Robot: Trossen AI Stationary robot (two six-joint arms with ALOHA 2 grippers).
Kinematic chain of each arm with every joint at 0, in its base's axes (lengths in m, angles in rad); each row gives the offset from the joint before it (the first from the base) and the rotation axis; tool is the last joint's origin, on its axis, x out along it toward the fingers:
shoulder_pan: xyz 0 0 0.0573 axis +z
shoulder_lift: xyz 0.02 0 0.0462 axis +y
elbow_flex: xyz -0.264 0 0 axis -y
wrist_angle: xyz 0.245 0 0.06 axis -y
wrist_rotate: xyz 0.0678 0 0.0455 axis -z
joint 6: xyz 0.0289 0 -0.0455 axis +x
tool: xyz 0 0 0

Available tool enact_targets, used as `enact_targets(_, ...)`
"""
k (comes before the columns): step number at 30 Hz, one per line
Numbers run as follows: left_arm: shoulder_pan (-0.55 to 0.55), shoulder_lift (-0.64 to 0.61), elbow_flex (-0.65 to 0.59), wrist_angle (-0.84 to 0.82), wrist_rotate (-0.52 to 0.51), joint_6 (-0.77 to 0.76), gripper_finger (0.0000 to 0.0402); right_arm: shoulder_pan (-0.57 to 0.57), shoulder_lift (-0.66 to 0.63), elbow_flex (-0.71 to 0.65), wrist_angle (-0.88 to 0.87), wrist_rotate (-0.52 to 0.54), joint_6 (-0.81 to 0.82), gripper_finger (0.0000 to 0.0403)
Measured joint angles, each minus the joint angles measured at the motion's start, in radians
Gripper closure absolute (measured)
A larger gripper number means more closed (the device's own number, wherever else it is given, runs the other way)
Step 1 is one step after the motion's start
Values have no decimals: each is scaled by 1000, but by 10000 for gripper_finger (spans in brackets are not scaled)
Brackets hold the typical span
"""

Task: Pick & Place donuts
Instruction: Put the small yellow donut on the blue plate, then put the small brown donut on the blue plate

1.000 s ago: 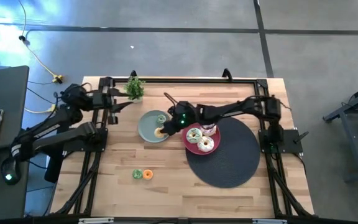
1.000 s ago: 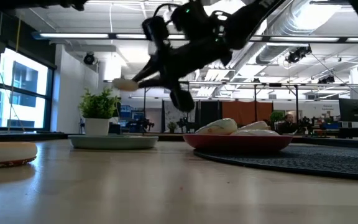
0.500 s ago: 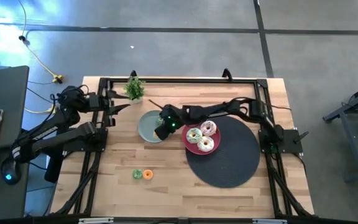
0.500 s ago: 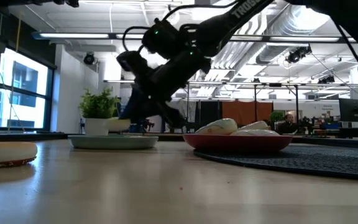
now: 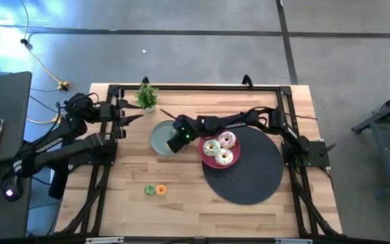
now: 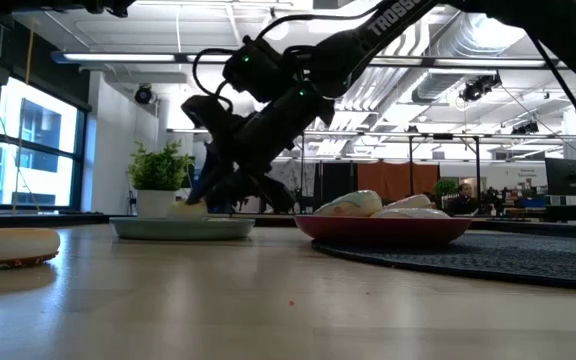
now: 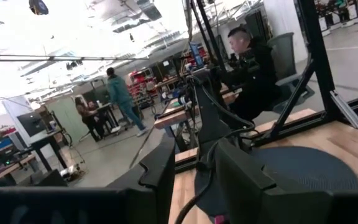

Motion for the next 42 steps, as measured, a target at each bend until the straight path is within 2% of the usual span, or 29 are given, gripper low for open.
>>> enact_targets(7,0,0,0,0,4,7,293,18,0,-1,-36,9,-23,278)
enact_targets(12,0,0,0,0,5,7,293,22,0,-1,-50,50,-45,255)
enact_targets(21,0,0,0,0,12,7,294,10,-21,-2,-72,-9,-77,248)
enact_targets(29,0,0,0,0,14,7,294,4,-105,-2,-96,53,-150,238)
enact_targets(32,0,0,0,-8,58,7,294,3,-132,-2,-128,107,-196,237)
enact_targets(37,0,1,1,-30,114,6,294,3,-196,-2,-163,115,-236,237)
enact_targets(39,0,1,1,-25,88,7,294,3,-214,-2,-181,114,-239,237)
enact_targets(42,0,1,1,-24,-2,7,294,2,-245,-2,-217,116,-248,237)
